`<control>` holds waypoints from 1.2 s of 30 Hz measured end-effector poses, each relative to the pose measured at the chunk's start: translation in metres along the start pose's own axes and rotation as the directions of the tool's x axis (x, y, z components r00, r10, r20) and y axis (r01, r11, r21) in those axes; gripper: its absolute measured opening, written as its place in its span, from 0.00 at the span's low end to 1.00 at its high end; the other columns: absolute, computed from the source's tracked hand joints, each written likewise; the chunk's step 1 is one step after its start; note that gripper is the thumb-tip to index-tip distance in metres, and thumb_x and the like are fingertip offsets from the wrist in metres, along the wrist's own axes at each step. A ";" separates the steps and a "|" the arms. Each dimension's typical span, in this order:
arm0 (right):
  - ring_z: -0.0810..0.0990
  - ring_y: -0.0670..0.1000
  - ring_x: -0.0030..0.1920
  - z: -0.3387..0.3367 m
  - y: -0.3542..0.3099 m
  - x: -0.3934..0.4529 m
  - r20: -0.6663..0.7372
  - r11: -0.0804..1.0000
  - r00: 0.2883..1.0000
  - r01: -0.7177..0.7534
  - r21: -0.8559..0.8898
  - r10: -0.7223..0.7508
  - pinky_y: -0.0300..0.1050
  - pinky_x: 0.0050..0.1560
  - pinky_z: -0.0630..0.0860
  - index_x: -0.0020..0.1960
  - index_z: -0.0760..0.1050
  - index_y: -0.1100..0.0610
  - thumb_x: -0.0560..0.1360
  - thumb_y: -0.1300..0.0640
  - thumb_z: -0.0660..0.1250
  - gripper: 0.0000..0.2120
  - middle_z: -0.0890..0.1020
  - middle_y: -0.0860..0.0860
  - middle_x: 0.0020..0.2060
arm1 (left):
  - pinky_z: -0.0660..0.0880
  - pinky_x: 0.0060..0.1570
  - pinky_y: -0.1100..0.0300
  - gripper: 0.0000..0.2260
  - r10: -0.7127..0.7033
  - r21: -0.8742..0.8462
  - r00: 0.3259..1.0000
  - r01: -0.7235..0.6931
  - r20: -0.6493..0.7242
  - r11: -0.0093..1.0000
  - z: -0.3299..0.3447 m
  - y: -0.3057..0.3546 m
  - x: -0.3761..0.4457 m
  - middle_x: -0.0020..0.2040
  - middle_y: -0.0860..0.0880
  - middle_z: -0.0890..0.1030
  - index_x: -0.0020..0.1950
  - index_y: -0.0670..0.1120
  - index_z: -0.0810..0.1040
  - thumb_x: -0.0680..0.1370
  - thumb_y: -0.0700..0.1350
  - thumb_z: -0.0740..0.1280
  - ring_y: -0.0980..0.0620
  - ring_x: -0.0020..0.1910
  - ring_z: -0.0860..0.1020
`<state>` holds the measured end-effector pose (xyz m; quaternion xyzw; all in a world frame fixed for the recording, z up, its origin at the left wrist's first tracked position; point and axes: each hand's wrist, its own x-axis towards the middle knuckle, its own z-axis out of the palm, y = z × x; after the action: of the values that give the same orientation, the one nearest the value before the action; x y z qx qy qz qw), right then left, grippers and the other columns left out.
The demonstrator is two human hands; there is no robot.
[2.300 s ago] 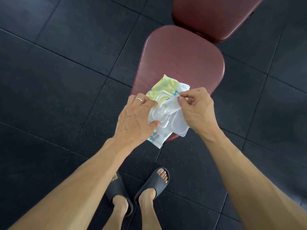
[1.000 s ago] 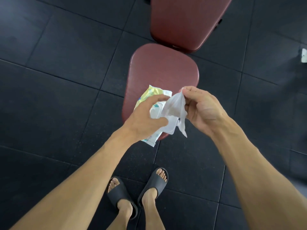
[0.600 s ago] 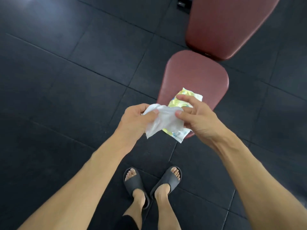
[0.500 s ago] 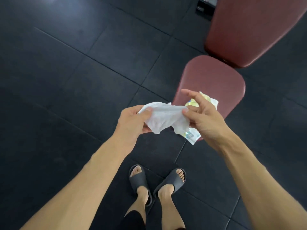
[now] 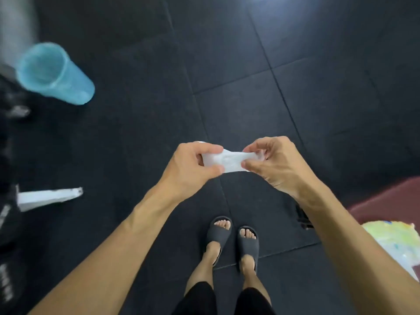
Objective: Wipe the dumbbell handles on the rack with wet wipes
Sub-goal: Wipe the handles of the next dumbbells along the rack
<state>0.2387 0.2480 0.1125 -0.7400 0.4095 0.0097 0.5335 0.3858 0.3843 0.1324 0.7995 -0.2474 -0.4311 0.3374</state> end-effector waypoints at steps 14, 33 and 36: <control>0.84 0.48 0.42 0.204 -0.178 -0.011 0.732 0.982 0.663 0.183 0.045 -0.157 0.44 0.42 0.83 0.53 0.77 0.58 0.74 0.62 0.73 0.09 0.83 0.49 0.42 | 0.81 0.50 0.54 0.08 -0.523 -0.643 0.738 0.160 -0.426 0.749 -0.138 -0.129 -0.179 0.49 0.46 0.85 0.54 0.49 0.82 0.82 0.49 0.64 0.49 0.45 0.85; 0.83 0.59 0.48 0.503 -0.358 -0.158 0.935 0.990 0.343 0.132 0.049 -0.092 0.49 0.52 0.81 0.35 0.83 0.63 0.70 0.60 0.65 0.12 0.84 0.58 0.43 | 0.79 0.38 0.57 0.14 -0.646 -0.825 0.514 -0.350 -0.565 0.443 -0.308 -0.291 -0.437 0.41 0.43 0.85 0.37 0.45 0.84 0.79 0.44 0.63 0.45 0.42 0.84; 0.84 0.50 0.49 0.542 -0.376 -0.170 0.912 0.898 0.364 0.440 0.010 -0.188 0.50 0.60 0.78 0.35 0.80 0.67 0.72 0.52 0.75 0.18 0.85 0.48 0.43 | 0.74 0.39 0.69 0.07 -0.600 -0.629 0.286 -0.012 -0.747 0.777 -0.326 -0.301 -0.449 0.40 0.52 0.85 0.40 0.51 0.85 0.76 0.41 0.72 0.61 0.35 0.80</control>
<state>0.5863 0.8176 0.2502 -0.7418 -0.0915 0.3463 0.5670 0.4698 0.9940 0.2713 0.8037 0.2763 -0.0064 0.5270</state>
